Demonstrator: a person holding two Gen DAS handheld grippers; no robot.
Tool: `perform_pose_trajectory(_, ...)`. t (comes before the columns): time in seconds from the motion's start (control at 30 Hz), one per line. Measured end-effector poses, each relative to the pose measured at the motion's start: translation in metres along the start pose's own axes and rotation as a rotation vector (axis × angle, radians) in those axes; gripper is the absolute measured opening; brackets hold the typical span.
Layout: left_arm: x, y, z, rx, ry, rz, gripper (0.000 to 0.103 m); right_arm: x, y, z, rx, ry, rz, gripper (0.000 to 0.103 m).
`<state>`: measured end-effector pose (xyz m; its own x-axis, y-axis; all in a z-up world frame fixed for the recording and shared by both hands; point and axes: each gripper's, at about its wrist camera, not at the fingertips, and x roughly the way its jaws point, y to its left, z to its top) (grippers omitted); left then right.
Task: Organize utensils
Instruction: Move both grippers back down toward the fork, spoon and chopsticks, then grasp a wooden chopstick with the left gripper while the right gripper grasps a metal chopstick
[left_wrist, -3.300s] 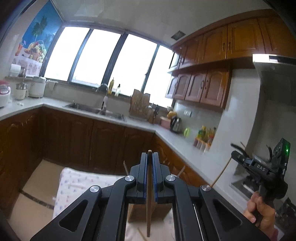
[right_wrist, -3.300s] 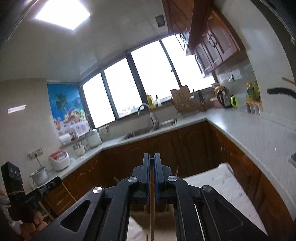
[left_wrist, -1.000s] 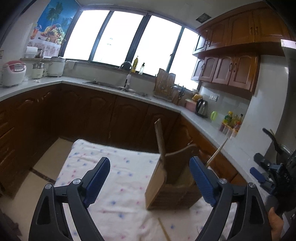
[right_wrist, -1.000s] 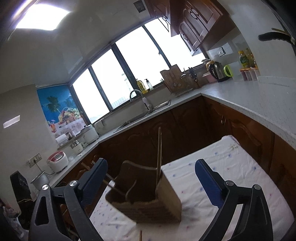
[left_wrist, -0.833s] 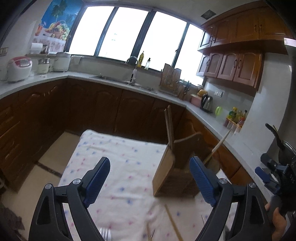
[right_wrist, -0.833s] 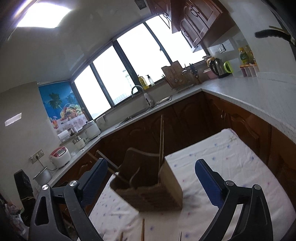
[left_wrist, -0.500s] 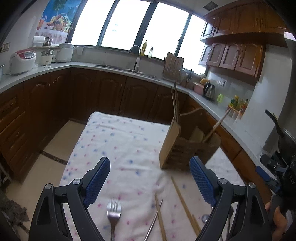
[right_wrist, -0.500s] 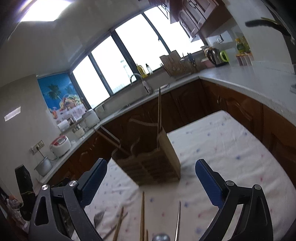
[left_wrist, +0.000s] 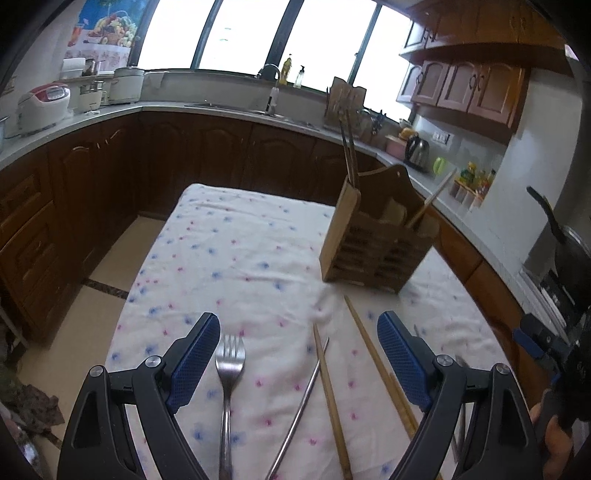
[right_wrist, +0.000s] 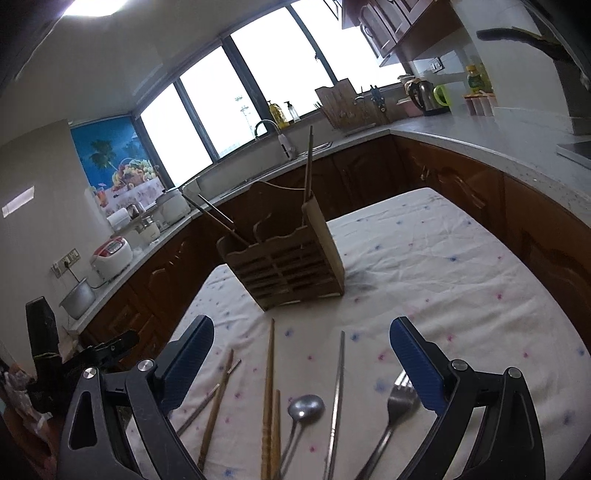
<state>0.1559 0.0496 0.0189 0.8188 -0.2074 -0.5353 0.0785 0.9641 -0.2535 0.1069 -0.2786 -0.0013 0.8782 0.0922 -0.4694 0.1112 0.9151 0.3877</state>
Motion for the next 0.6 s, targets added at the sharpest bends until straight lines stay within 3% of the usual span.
perform_pose_trajectory(0.43, 0.013, -0.017, -0.007, 0.059, 0.079, -0.010, 0.084, 0.009, -0.003, -0.008, -0.016, 0.033, -0.018, 0.097)
perform_pose_trajectory(0.6, 0.029, -0.025, -0.007, 0.081, 0.118, -0.017, 0.066, 0.017, -0.003, -0.011, -0.032, 0.056, -0.027, 0.089)
